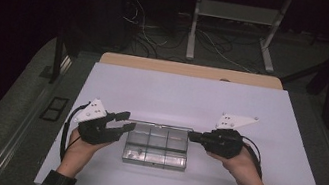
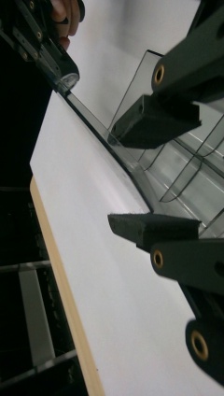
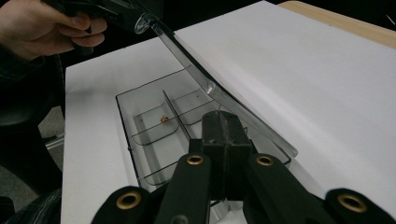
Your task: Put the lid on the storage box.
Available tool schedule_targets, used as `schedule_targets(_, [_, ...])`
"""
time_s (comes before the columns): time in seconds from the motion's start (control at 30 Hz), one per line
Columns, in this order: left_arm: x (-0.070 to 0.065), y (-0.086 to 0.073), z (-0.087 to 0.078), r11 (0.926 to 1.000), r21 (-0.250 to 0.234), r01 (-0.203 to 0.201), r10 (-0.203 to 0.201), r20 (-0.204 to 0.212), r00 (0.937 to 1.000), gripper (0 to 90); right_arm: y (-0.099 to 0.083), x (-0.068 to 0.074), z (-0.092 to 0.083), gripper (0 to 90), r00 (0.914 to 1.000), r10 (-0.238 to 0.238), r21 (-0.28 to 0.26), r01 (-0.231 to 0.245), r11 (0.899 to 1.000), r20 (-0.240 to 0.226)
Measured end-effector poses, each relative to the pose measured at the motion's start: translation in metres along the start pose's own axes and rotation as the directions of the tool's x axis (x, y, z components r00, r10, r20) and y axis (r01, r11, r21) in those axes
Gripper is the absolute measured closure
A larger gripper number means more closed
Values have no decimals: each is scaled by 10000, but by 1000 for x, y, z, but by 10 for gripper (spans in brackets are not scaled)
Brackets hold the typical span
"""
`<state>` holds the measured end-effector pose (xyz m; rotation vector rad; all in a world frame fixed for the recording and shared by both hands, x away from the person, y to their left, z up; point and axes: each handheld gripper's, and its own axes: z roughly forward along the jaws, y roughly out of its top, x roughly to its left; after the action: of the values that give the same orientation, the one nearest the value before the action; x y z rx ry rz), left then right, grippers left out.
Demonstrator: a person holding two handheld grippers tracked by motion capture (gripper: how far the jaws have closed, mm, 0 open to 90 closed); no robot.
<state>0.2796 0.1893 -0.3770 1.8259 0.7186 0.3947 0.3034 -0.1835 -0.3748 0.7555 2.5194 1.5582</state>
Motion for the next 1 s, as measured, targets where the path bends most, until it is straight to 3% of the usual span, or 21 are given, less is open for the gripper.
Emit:
schedule_targets(0.13, [0,-7,-4,9997,201,130,-131,52,9999,492,-1,2,1,894,10000,-6,21,6,10000,-61])
schedule_targets(0.4, [-2,-23,-17,9963,662,547,-550,33,9985,504,-11,9,3,894,9998,-40,248,45,9997,-215])
schedule_targets(0.57, [-3,-31,-21,9926,997,690,-715,214,9972,601,-16,11,4,894,9997,-19,385,29,9993,-260])
schedule_targets(0.8, [-4,-37,-18,9881,1354,735,-833,680,9942,806,-26,12,10,894,9996,56,758,-33,9971,-293])
schedule_targets(1.0, [-6,-39,-14,9851,1617,594,-777,1095,9909,872,-31,11,15,894,9994,88,985,-54,9951,-336])
